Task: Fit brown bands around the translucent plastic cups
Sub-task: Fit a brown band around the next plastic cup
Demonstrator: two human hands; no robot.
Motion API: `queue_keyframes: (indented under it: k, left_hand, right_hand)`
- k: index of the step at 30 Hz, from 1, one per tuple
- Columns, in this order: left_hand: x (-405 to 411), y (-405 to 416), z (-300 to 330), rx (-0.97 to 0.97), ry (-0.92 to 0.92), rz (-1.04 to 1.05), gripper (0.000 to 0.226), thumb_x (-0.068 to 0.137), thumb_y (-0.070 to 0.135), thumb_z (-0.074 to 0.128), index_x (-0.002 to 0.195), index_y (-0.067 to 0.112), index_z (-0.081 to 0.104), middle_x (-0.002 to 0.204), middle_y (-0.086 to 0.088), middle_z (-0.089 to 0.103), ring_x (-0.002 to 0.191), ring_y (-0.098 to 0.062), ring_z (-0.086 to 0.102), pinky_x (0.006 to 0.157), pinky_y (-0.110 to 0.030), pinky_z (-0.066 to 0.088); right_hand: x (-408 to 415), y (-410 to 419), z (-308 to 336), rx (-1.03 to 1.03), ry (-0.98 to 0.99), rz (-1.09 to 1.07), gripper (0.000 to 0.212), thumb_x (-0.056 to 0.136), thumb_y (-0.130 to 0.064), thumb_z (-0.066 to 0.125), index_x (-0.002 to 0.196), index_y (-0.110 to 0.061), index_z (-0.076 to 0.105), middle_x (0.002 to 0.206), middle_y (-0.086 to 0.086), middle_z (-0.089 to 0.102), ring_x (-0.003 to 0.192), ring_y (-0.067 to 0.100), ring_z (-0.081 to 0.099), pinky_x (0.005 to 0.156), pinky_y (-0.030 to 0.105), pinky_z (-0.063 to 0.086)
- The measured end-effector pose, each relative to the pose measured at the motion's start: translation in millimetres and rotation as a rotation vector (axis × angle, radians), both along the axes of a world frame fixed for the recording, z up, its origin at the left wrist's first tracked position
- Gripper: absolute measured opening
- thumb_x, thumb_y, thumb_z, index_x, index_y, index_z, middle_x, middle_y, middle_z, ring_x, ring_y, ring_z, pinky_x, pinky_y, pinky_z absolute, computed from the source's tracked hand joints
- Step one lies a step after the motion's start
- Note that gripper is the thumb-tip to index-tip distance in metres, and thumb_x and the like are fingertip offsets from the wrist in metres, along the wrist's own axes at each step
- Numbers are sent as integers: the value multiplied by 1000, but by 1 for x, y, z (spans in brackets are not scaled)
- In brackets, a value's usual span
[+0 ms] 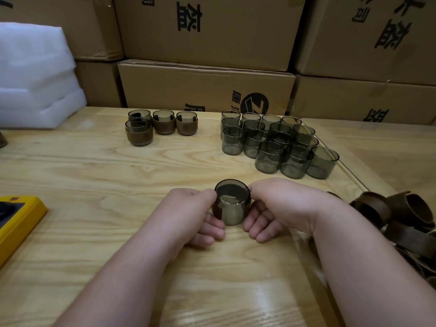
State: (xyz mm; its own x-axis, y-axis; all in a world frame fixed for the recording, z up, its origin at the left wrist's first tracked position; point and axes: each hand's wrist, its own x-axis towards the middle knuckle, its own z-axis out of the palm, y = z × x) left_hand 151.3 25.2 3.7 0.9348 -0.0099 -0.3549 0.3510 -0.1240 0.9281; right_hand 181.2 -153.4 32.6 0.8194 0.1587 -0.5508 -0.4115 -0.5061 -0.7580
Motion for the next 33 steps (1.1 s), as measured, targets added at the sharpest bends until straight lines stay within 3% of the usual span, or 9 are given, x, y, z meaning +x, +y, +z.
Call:
queue_keyframes:
  k: [5,8,11,16,22,26,29,33]
  left_hand:
    - [0,-3,-3,-58,-116,42,23,99,37,55,96,29,76,76,-10,77,66,-27,77,43,-27,51]
    - [-1,-4,-6,-100,-221,81,11,98,38,64,105,40,72,80,-4,78,71,-23,78,47,-30,53]
    - [-2,-6,-7,-110,-282,99,14,97,34,68,105,45,70,82,3,78,75,-19,78,48,-30,55]
    - [-3,-7,-8,-156,-353,130,26,100,17,65,105,42,66,93,8,79,79,-16,77,49,-30,55]
    - [-2,-8,-12,-162,-390,149,33,100,11,63,97,43,61,108,11,73,79,-15,78,47,-30,54]
    - [0,-9,-14,-169,-383,184,30,101,6,59,102,37,56,117,11,68,74,-18,78,44,-29,53]
    - [1,-9,-15,-187,-372,202,31,99,4,59,104,35,58,115,11,67,71,-18,77,44,-27,51]
    - [3,-10,-15,-197,-362,257,34,96,2,58,104,35,62,111,19,66,73,-20,78,46,-29,54]
  right_hand:
    - [1,-2,4,105,-66,-88,37,106,-35,40,113,-8,64,71,20,74,57,28,71,52,36,61]
    - [-1,0,7,173,-140,-104,28,106,-50,43,110,-26,59,94,21,74,62,29,72,60,42,64]
    - [-3,0,10,232,-178,-99,12,106,-39,53,114,-32,58,112,18,71,74,29,73,76,46,64]
    - [-3,-2,5,231,-283,-26,35,101,-13,63,129,-32,55,111,8,75,100,22,74,94,44,60]
    - [1,3,-5,44,-432,51,58,96,-11,67,145,-34,47,139,-8,62,111,22,68,102,50,54]
    - [1,12,-11,-35,-525,31,61,94,-19,71,145,-39,45,142,-14,57,109,10,66,98,39,55]
    - [-1,22,-20,-70,-634,-12,66,87,-34,79,143,-38,46,130,-20,58,111,5,63,95,24,49]
    - [-1,34,-41,-21,-750,-116,61,84,-36,82,137,-38,51,113,-29,58,107,-10,58,94,12,43]
